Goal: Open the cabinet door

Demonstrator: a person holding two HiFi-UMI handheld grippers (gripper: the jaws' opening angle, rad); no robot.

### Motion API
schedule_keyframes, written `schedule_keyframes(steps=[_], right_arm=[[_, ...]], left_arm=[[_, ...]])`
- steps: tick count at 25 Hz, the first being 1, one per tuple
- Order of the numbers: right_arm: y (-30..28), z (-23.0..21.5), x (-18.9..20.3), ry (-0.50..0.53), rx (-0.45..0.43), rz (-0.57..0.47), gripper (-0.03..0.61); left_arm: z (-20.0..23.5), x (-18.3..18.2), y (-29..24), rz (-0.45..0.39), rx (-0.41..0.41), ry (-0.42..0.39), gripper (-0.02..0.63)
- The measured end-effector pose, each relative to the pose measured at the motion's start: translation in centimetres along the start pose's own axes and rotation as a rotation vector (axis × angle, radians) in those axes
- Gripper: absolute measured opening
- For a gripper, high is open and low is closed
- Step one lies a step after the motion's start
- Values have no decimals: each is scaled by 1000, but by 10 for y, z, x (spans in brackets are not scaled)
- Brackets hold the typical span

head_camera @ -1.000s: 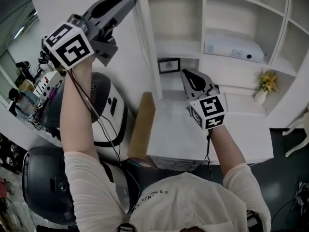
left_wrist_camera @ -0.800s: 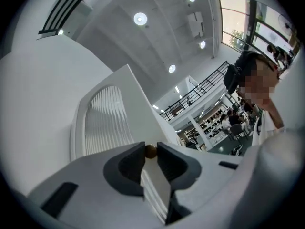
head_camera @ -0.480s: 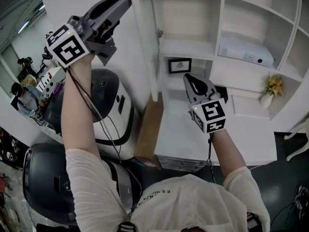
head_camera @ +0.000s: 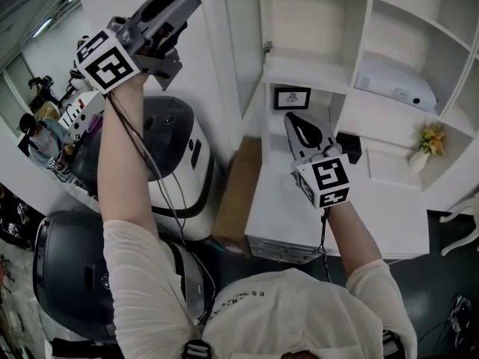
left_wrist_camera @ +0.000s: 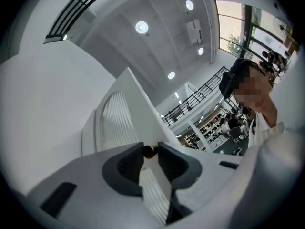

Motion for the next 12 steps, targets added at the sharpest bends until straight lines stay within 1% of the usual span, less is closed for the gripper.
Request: schedule_keyframes(steps=[3,5,8,12], right_arm=[[-1,13,-2,-3,0,14,15],[0,18,-3,-7,5,26,15],[5,24,-2,-4,11,46,15],[15,29,-2,-8,18,52,15]], left_arm=[[1,0,3,-21,16,13,94],[2,-1,7,-43,5,17,94],[0,-2,16,-58,-74,-15,94],[-12,-2,25,-76,-152,-42,94]])
Point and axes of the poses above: the fingertips, and each gripper's own axes: y backward along the fingers, z to its left, x out of its underside, the point moved 8 cm from there along y, backward along the fingers, and after that the axes turned 10 degrees about y, right-handed, at the moved point
